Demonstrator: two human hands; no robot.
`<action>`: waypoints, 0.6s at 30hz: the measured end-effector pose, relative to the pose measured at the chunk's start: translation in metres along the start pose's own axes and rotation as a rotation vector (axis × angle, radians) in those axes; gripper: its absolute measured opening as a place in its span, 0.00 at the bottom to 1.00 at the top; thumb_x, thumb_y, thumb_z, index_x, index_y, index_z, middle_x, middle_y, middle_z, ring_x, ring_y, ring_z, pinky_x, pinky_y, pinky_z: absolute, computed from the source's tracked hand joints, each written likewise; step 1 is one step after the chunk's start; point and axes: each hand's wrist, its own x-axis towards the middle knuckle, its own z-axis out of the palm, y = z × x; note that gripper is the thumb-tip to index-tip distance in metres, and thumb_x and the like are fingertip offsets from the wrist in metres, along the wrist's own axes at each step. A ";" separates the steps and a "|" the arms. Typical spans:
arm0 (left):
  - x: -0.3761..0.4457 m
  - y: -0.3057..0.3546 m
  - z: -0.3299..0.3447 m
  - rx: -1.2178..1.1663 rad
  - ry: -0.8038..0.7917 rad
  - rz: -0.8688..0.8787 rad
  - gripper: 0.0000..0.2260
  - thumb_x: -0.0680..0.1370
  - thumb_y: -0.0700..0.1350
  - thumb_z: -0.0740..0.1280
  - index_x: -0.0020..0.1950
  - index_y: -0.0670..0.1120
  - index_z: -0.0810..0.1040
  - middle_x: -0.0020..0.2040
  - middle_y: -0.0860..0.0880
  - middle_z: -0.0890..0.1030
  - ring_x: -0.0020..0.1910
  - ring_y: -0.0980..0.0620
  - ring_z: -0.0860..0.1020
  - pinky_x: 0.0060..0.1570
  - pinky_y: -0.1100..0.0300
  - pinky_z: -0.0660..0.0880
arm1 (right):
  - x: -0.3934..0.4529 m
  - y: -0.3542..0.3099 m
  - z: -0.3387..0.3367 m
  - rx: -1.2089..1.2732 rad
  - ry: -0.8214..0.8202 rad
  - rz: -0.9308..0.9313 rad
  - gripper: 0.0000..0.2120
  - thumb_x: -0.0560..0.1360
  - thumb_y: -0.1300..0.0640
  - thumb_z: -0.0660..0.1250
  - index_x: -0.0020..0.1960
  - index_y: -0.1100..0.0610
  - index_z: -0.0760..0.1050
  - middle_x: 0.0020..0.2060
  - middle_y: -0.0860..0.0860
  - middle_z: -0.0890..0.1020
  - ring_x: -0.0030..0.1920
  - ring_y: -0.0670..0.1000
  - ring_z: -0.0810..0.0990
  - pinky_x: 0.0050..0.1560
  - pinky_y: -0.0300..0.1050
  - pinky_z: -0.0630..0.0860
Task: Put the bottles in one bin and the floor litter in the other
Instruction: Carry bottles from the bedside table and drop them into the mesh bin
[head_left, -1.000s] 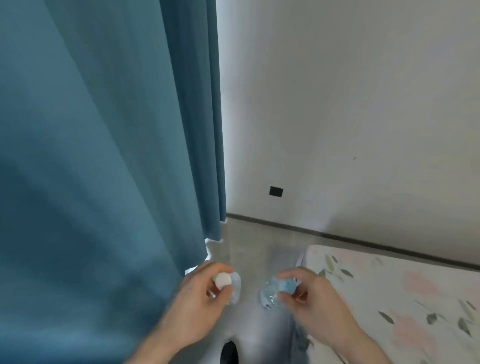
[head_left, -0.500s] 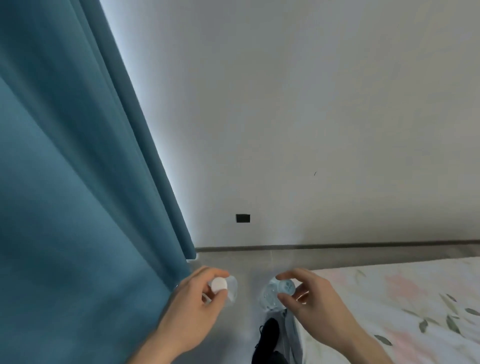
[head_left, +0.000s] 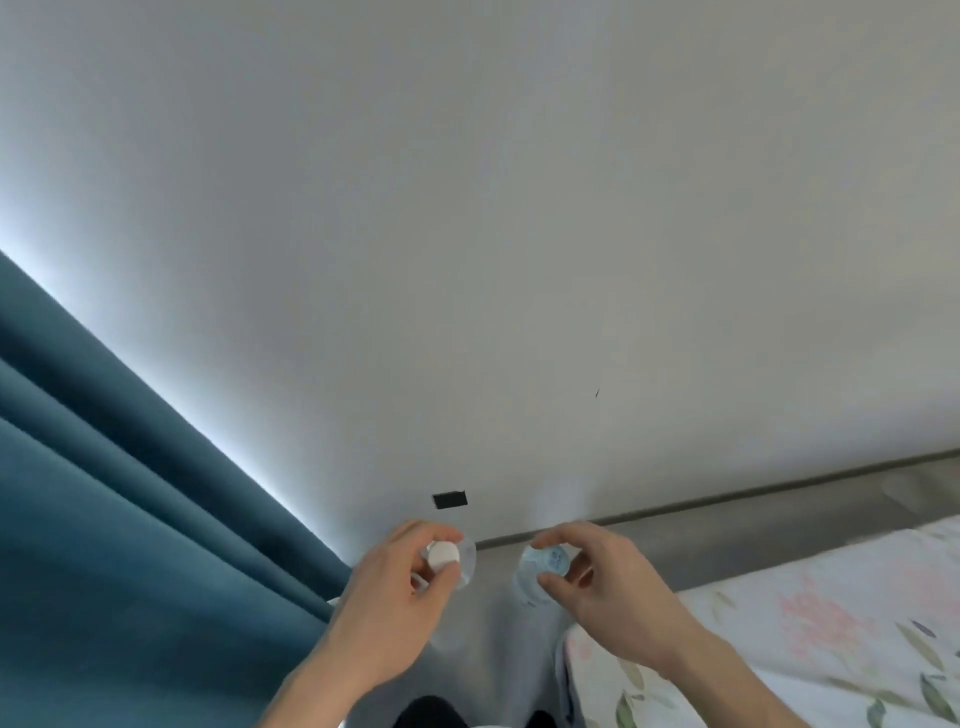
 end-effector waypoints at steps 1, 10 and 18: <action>0.015 0.004 0.001 0.000 -0.024 0.015 0.07 0.80 0.52 0.67 0.56 0.65 0.78 0.56 0.68 0.77 0.49 0.62 0.80 0.49 0.61 0.79 | 0.008 0.003 -0.007 0.009 0.022 0.010 0.09 0.75 0.49 0.71 0.55 0.41 0.79 0.52 0.35 0.80 0.46 0.40 0.81 0.48 0.33 0.76; 0.172 0.037 0.004 0.028 -0.268 0.224 0.08 0.80 0.47 0.67 0.55 0.60 0.79 0.56 0.65 0.77 0.47 0.59 0.80 0.48 0.64 0.77 | 0.092 0.025 -0.050 0.077 0.217 0.191 0.09 0.76 0.49 0.70 0.56 0.40 0.78 0.51 0.35 0.80 0.47 0.41 0.80 0.48 0.33 0.75; 0.306 0.079 0.022 0.170 -0.504 0.482 0.08 0.80 0.50 0.64 0.57 0.62 0.78 0.58 0.68 0.75 0.49 0.61 0.78 0.52 0.62 0.77 | 0.134 0.038 -0.085 0.155 0.472 0.382 0.09 0.78 0.50 0.69 0.56 0.38 0.78 0.47 0.34 0.79 0.46 0.41 0.80 0.44 0.32 0.75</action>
